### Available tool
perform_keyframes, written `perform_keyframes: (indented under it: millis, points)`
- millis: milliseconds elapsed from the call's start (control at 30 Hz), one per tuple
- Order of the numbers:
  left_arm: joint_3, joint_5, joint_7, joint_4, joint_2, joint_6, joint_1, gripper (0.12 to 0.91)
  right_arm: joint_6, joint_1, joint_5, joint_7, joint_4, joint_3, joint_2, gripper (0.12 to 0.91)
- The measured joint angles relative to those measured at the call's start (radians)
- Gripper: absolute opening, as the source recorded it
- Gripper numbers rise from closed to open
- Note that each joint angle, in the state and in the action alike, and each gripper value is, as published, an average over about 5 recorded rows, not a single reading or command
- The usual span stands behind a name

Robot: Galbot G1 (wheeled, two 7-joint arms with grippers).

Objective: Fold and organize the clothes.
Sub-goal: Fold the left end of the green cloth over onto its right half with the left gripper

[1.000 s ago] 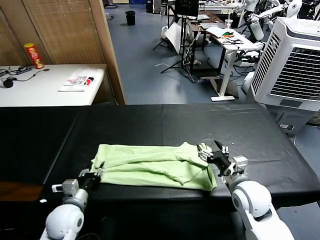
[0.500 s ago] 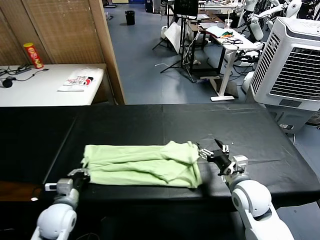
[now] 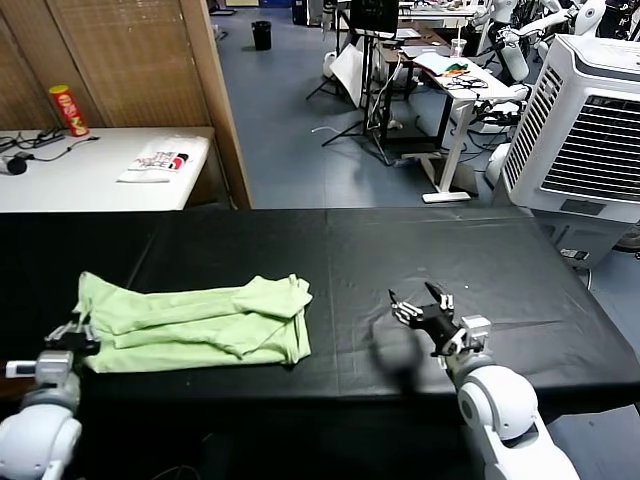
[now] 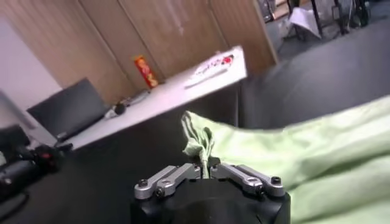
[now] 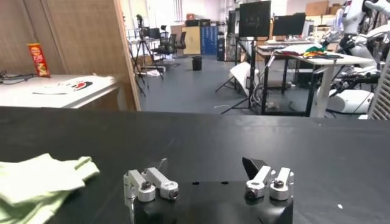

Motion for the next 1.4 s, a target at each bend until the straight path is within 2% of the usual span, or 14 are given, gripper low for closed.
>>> perform_keyframes:
  millis: [233,433,600,800,1133,1400]
  points:
    - [0.149,-0.141,-0.072,-0.116,-0.098,0.105,-0.064,0.157,0.005,-0.037,-0.017,-0.001,0.013,0.028,0.012,0.798]
    - [0.287,-0.208,-0.11,-0.135,-0.181,0.141,-0.129,0.157,0.008,-0.054,-0.035,-0.002,0.009,0.033,0.029,0.798]
    - [0.381,-0.222,-0.13,-0.131,-0.252,0.158,-0.181,0.157,0.008,-0.051,-0.048,-0.003,-0.002,0.024,0.044,0.798]
    - [0.444,-0.225,-0.133,-0.115,-0.319,0.163,-0.224,0.157,0.01,-0.043,-0.057,-0.003,-0.016,0.013,0.052,0.798]
    - [0.489,-0.221,-0.131,-0.093,-0.373,0.169,-0.248,0.157,0.011,-0.022,-0.068,-0.003,-0.041,-0.009,0.064,0.798]
    - [0.509,-0.113,-0.082,-0.087,-0.379,0.132,-0.224,0.157,0.011,-0.02,-0.069,-0.003,-0.045,-0.011,0.067,0.798]
